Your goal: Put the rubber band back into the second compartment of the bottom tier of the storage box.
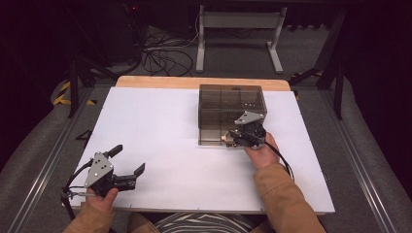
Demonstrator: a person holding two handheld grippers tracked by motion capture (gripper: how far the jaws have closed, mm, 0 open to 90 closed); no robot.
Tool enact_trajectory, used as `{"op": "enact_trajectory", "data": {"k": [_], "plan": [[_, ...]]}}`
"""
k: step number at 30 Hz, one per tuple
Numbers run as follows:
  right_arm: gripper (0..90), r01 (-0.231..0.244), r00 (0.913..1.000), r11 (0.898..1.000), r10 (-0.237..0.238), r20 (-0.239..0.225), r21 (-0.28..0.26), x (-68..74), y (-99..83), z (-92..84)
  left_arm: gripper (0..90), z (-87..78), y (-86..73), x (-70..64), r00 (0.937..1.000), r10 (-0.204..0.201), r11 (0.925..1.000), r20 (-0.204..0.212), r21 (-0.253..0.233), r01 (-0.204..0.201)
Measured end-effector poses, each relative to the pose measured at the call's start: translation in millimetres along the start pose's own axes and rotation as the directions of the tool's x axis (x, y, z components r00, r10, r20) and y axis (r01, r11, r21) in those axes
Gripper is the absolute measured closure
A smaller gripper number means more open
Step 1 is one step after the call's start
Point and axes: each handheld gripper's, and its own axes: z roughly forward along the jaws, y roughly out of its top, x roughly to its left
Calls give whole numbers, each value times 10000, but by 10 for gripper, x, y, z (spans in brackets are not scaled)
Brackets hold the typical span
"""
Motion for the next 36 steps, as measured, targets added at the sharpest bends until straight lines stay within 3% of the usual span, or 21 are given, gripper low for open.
{"op": "enact_trajectory", "data": {"k": [6,12,23,36], "plan": [[289,-474,9978,9963,440,-487,-715,-38,50,-166,58,-5,3,4,10000,36,10000,-12,-10,-36],[182,-608,9960,9885,510,-735,-1385,-46,97,-344,58,-6,4,1,10000,10,10000,-18,-29,-10],[147,-441,9964,9807,293,-795,-1904,24,158,-514,58,-8,7,3,10000,6,10000,-14,-55,-7],[110,-310,9967,9746,133,-806,-2217,40,176,-592,58,-7,8,3,10000,-31,10000,-14,-73,31]]}}
